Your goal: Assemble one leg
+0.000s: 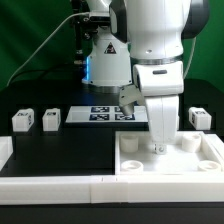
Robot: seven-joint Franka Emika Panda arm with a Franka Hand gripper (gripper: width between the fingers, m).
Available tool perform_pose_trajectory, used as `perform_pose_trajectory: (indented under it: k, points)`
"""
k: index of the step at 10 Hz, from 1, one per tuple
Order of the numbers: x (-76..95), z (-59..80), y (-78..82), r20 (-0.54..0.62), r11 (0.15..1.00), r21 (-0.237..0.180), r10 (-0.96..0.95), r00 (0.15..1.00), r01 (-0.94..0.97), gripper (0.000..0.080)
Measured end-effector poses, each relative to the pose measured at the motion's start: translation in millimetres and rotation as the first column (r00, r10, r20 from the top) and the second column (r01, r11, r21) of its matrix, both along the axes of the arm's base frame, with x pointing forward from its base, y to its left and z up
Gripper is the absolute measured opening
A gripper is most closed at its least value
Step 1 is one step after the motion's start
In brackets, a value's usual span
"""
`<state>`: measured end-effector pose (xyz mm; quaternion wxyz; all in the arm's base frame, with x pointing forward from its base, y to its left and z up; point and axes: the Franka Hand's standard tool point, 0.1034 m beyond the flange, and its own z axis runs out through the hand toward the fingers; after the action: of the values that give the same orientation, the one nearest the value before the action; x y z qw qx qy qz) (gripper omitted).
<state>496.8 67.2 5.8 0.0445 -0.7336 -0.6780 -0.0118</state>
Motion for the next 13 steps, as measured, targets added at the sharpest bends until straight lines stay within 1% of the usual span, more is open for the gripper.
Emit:
perform_pose_trajectory:
  k: [1, 2, 3, 7, 8, 9, 10, 11, 12, 13]
  points:
    - [0.1, 0.1, -0.1, 0.000, 1.000, 0.000, 0.000, 1.000, 0.000, 0.0602]
    - [0.2, 0.2, -0.1, 0.000, 1.000, 0.000, 0.000, 1.000, 0.000, 0.0639]
    - [0.2, 0.2, -0.1, 0.000, 1.000, 0.000, 0.000, 1.000, 0.000, 0.0648]
    - [0.3, 0.3, -0.2, 0.001, 1.000, 0.000, 0.000, 1.000, 0.000, 0.0649]
    - [0.3, 2.5, -0.1, 0.001, 1.000, -0.002, -0.010, 1.000, 0.010, 0.0649]
    - [-0.4, 15.3, 0.0, 0.012, 0.999, -0.010, -0.047, 0.999, 0.047, 0.0649]
    - [-6.4, 31.6, 1.3, 0.026, 0.996, -0.020, -0.088, 0.996, 0.089, 0.0649]
    - [-11.3, 43.7, 7.1, 0.036, 0.988, -0.028, -0.153, 0.988, 0.154, 0.0649]
    - [-18.0, 57.9, 20.7, 0.061, 0.969, -0.030, -0.245, 0.968, 0.247, 0.0649]
    - [-29.3, 67.3, 41.0, 0.093, 0.934, -0.008, -0.354, 0.931, 0.356, 0.0649]
